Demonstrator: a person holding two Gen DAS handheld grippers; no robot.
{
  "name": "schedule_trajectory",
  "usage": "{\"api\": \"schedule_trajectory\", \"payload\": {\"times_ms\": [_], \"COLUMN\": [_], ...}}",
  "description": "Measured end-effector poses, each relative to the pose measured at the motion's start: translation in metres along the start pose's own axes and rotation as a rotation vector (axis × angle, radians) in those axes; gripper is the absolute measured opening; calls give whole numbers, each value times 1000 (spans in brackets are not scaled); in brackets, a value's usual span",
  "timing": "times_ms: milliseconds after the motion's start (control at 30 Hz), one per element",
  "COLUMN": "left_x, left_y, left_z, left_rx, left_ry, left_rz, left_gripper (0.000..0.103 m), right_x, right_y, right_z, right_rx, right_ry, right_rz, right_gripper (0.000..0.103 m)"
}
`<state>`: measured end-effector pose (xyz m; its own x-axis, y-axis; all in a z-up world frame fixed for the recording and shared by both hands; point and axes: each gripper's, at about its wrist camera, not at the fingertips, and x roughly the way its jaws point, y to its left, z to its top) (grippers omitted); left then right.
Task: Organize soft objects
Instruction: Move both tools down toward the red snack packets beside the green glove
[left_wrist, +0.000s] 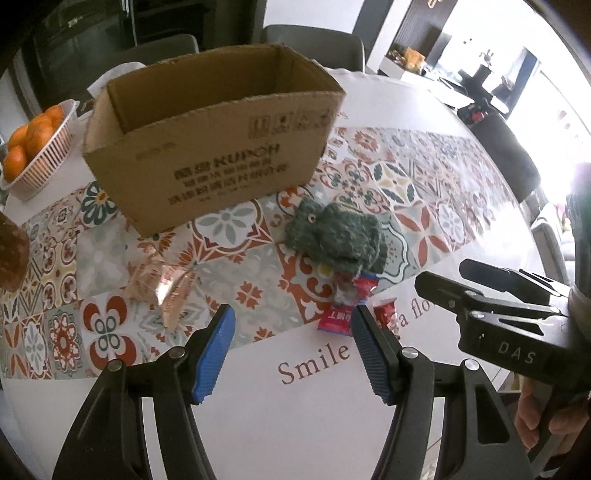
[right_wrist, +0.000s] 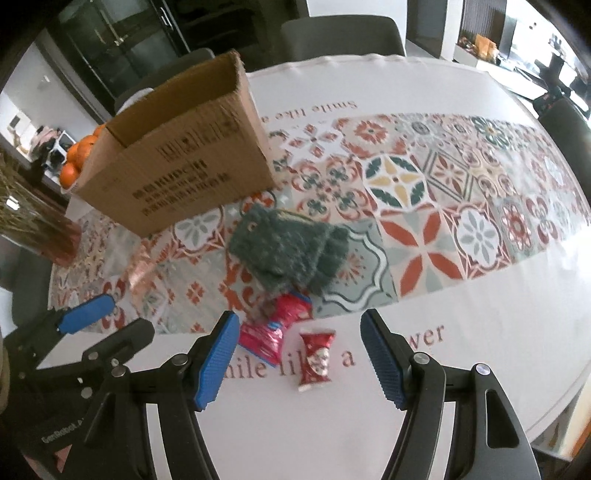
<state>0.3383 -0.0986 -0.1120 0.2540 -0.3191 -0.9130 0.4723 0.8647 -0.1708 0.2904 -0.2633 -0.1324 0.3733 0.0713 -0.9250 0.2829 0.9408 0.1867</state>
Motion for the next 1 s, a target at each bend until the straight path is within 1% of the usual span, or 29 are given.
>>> {"api": "schedule_trajectory", "payload": {"times_ms": [367,600,667,833,1000], "left_x": [23,40,47,60,74], "left_y": [-19,-26,-29,-36,-45], "left_z": [-9,-12,-13,-12,-10], "left_rx": [93,128,142,182,227], "left_ry": [22,54,68,92,116], "left_rz": [9,-14,-17,-28,-57], "left_gripper": [63,62,59,59,58], "right_x": [21,34,37,46,53], "right_y": [-17,-19,-19,-23,-27], "right_z": [-30,-46,-49,-55,-60], "right_rx": [1,-10,-11,-7,2], "right_ry": [64,94,95,75,50], "right_rz": [-26,-5,7,39,67], "right_gripper": [69,69,69,68,67]}}
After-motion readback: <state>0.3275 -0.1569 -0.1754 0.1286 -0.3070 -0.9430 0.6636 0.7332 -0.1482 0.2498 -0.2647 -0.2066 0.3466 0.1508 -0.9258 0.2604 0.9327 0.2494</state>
